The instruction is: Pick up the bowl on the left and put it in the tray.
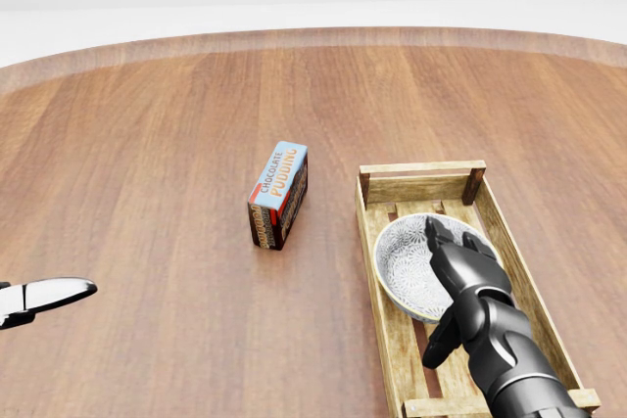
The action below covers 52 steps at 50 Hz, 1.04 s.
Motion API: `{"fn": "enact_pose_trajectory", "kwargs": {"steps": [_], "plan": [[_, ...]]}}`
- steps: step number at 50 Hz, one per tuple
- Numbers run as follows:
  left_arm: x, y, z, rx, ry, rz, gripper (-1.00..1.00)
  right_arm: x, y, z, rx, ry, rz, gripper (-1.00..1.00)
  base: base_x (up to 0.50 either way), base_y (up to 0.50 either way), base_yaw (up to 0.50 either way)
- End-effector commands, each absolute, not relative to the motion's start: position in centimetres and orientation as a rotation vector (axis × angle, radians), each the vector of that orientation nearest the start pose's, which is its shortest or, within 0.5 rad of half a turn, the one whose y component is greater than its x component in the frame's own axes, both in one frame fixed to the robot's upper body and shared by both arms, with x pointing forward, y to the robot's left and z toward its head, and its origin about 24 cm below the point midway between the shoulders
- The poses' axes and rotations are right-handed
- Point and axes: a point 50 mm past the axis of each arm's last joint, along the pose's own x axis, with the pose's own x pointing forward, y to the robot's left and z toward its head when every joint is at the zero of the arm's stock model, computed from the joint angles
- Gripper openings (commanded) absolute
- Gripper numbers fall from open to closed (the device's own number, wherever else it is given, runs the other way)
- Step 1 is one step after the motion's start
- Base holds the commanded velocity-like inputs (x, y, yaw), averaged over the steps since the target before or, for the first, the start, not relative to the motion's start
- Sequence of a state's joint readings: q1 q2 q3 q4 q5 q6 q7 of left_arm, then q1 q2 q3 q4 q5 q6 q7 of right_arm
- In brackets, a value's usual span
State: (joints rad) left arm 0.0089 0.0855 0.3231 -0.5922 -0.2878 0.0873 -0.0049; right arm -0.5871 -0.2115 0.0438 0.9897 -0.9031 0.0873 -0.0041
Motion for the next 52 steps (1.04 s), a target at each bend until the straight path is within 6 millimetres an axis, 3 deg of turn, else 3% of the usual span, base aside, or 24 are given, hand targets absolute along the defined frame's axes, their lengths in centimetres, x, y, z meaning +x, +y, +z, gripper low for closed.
{"fn": "enact_pose_trajectory", "kwargs": {"steps": [1, 5, 13, 16, 27, 29, 33, 43, 52], "plan": [[21.2, 22.1, 17.0, -0.105, -0.534, 0.189, 1.00, 33.7, -18.9, 0.5, -1.189, 0.401, 0.181, 1.00, 0.00, 0.00, 0.00], [21.4, 22.1, 16.3, -0.105, -0.501, 0.187, 1.00, 33.9, -18.7, 1.8, -1.214, 0.355, 0.196, 1.00, 0.00, 0.00, 0.00], [21.3, 22.1, 17.1, -0.102, -0.537, 0.189, 1.00, 32.9, -16.9, 5.3, -1.338, 0.231, 0.253, 1.00, 0.00, 0.00, 0.00], [21.5, 22.1, 16.3, -0.102, -0.497, 0.188, 1.00, 32.1, -15.8, 7.2, -1.409, 0.182, 0.268, 1.00, 0.00, 0.00, 0.00], [21.2, 22.1, 16.8, -0.103, -0.521, 0.190, 1.00, 28.8, -12.5, 12.0, -1.577, 0.122, 0.235, 1.00, 0.00, 0.00, 0.00], [21.1, 22.2, 17.4, -0.103, -0.550, 0.193, 1.00, 28.2, -12.4, 13.6, -1.647, 0.111, 0.155, 1.00, 0.00, 0.00, 0.00], [21.1, 22.2, 17.0, -0.104, -0.530, 0.192, 1.00, 27.4, -12.1, 15.5, -1.636, 0.054, 0.071, 1.00, 0.00, 0.00, 0.00], [21.1, 22.1, 17.0, -0.103, -0.532, 0.192, 1.00, 23.1, -11.7, 22.7, -1.620, -0.170, -0.305, 1.00, 0.00, 0.00, 0.00], [20.8, 22.2, 17.8, -0.106, -0.569, 0.196, 1.00, 20.4, -11.3, 25.8, -1.539, -0.286, -0.468, 1.00, 0.00, 0.00, 0.00]]}}
